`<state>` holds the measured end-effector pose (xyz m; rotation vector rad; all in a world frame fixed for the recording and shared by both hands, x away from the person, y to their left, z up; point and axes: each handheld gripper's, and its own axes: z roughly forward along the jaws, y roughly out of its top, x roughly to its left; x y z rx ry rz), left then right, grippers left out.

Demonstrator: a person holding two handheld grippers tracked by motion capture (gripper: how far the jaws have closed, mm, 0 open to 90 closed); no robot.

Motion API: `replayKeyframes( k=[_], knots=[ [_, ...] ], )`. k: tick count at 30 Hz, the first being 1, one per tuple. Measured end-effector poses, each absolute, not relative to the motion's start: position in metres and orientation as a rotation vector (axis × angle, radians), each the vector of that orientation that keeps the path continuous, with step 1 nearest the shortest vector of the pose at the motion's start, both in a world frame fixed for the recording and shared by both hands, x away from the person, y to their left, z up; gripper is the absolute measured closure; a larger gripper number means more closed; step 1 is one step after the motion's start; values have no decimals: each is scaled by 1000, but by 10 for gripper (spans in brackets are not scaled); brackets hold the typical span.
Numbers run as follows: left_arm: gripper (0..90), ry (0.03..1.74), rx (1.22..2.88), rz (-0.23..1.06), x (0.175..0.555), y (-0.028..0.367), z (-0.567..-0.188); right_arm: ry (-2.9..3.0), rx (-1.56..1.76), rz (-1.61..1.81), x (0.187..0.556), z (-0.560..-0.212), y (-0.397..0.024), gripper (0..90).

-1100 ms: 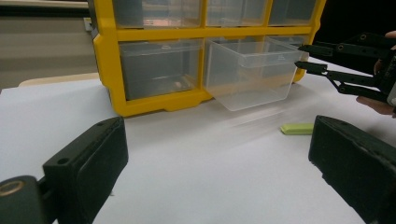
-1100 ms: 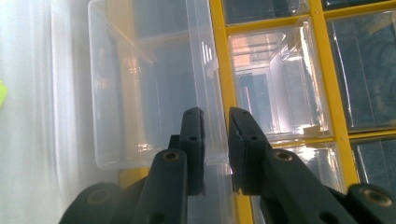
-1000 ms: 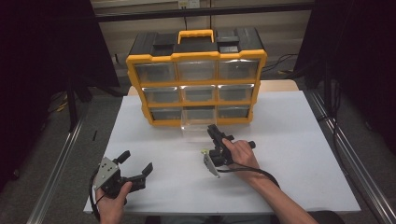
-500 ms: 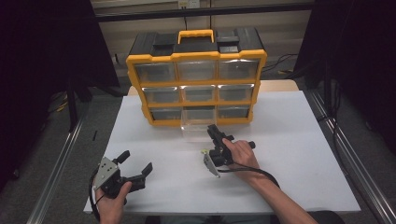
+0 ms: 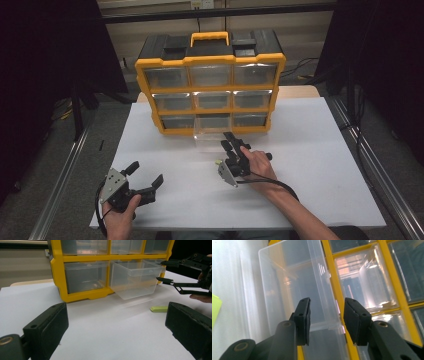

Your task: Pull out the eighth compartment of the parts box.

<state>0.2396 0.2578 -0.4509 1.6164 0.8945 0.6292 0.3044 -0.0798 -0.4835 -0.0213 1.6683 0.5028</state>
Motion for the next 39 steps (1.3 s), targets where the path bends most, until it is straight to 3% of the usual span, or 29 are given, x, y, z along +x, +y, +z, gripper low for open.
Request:
replayKeyframes(
  k=[6,13,27,39],
  knots=[
    [48,887,1628,626,240,257,-451,1674,62,567,308,-479,-86,467],
    [48,889,1632,631,240,256,-451,1732,181,671,310,-475,-91,293],
    [48,896,1631,628,241,257,-452,1817,448,943,318,-466,-106,76],
    [48,890,1629,624,240,257,-452,1890,676,1193,323,-459,-115,53]
  ],
)
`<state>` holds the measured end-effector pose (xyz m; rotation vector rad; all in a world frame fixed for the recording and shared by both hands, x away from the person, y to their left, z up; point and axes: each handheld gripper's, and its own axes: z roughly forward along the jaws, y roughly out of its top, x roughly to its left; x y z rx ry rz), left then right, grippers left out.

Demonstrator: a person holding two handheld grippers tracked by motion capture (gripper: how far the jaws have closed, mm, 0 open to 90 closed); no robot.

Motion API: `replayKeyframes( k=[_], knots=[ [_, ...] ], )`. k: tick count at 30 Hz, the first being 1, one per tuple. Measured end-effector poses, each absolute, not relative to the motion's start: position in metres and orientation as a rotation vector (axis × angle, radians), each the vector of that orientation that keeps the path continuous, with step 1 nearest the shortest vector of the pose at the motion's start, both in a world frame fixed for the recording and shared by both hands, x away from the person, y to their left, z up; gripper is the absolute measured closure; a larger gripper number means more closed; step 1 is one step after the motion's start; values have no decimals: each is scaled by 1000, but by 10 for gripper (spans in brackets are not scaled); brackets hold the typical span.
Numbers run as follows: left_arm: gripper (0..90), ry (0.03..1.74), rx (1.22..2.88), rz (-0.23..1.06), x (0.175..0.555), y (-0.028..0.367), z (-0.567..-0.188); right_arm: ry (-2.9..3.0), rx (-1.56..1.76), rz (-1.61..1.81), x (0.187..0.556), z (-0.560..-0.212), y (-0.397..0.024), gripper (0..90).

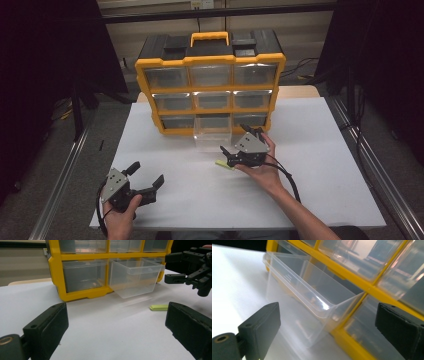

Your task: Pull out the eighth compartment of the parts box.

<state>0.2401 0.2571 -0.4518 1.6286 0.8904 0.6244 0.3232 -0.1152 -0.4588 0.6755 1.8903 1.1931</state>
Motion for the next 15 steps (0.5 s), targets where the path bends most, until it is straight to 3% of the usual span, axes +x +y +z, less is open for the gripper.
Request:
replayKeyframes(
  k=[15],
  knots=[
    [48,905,1619,606,241,257,-453,2058,925,1335,327,-458,-140,31]
  ],
)
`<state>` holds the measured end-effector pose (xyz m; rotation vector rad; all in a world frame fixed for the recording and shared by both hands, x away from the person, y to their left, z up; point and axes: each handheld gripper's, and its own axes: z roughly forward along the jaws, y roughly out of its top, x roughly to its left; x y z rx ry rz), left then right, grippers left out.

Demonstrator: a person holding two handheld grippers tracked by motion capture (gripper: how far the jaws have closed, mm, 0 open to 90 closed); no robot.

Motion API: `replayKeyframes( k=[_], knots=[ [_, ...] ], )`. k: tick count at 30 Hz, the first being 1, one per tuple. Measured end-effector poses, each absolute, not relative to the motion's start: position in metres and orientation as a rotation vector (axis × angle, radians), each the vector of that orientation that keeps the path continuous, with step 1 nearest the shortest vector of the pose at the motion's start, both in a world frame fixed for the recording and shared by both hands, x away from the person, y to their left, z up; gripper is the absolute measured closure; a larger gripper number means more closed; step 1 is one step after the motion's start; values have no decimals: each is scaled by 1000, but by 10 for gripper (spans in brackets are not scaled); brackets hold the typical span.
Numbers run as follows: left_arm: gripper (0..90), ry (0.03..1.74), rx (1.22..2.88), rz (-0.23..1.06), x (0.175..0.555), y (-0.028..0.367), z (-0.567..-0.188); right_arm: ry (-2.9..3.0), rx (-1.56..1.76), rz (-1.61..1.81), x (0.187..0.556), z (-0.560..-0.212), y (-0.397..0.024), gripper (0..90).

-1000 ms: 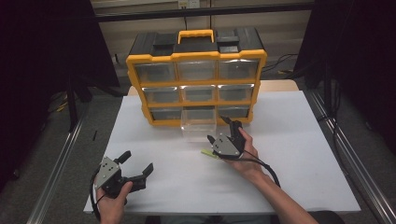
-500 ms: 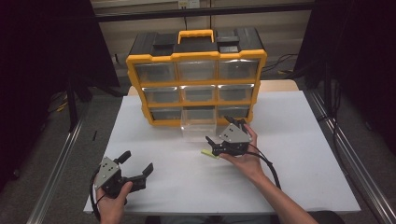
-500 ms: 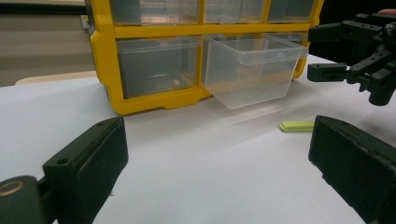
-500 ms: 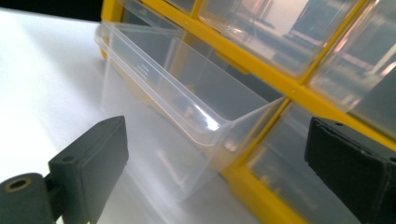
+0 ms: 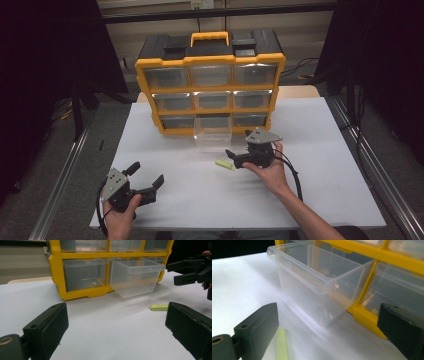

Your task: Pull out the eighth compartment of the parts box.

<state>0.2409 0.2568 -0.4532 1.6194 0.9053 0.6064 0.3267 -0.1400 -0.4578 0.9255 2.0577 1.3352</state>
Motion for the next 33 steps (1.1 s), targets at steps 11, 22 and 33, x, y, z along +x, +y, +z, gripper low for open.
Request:
replayKeyframes(
  k=[11,22,33],
  knots=[
    [48,918,1627,602,242,257,-454,2051,1045,1424,319,-457,-168,21],
    [48,933,1603,588,242,256,-455,2056,1048,1397,308,-457,-184,8],
    [48,921,1620,595,240,256,-455,2021,1079,1391,295,-457,-202,14]
  ],
)
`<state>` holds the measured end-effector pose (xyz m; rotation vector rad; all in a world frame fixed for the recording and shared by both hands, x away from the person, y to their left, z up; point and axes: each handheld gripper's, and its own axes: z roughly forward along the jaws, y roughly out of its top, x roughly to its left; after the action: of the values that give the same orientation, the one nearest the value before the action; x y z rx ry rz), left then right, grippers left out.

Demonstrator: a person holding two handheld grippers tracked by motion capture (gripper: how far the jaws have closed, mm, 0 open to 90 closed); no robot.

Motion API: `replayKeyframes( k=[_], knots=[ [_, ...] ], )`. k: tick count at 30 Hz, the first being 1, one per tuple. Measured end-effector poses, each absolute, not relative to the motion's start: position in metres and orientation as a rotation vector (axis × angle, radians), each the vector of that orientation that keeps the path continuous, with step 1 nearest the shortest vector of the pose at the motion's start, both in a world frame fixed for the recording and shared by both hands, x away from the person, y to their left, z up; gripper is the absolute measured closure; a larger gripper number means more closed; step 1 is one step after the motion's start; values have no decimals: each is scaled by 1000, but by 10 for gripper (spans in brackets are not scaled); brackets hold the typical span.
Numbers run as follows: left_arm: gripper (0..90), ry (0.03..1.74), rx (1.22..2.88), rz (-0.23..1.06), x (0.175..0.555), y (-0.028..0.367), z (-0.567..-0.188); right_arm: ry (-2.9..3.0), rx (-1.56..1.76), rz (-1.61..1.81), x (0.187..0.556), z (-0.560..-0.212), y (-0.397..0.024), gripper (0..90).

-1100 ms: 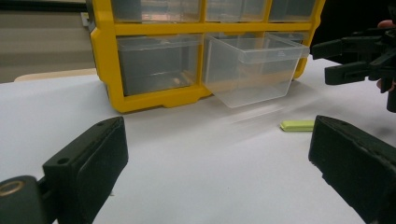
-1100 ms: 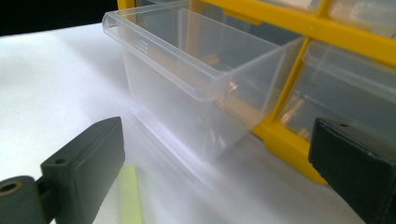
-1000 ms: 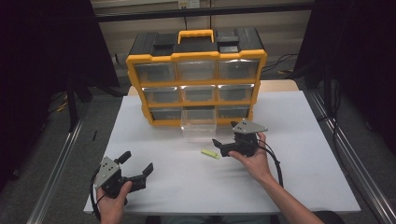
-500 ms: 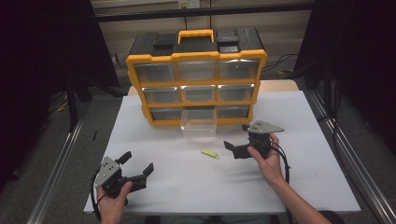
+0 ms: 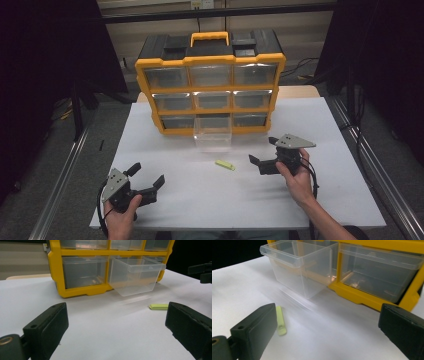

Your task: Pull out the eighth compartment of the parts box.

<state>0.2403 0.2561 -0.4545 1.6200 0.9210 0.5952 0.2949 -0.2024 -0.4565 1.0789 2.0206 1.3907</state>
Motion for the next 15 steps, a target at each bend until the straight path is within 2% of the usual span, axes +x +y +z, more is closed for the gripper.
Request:
replayKeyframes(
  k=[15],
  knots=[
    [48,938,1591,586,239,256,-454,1917,1153,1390,270,-454,-240,14]
  ],
)
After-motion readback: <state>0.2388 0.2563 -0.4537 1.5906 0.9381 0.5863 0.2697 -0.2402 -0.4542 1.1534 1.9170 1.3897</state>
